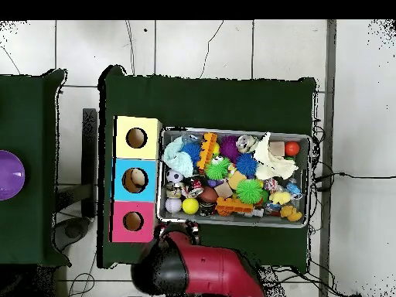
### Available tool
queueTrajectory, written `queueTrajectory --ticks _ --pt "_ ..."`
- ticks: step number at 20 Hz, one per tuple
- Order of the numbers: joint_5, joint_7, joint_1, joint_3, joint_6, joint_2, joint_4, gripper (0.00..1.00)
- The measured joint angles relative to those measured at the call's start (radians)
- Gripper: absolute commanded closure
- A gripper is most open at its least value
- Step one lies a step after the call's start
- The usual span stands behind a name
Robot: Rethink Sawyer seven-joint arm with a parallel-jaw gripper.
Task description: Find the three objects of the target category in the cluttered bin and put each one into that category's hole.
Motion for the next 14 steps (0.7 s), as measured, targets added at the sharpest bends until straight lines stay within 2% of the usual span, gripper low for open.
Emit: queueTrajectory --ticks 8,14 --pt "-0.122 -0.001 -0.298 0.092 0.0 0.003 -0.002 0.0" --pt "-0.238 -0.021 -0.501 0.193 0.026 0.048 -0.032 0.0"
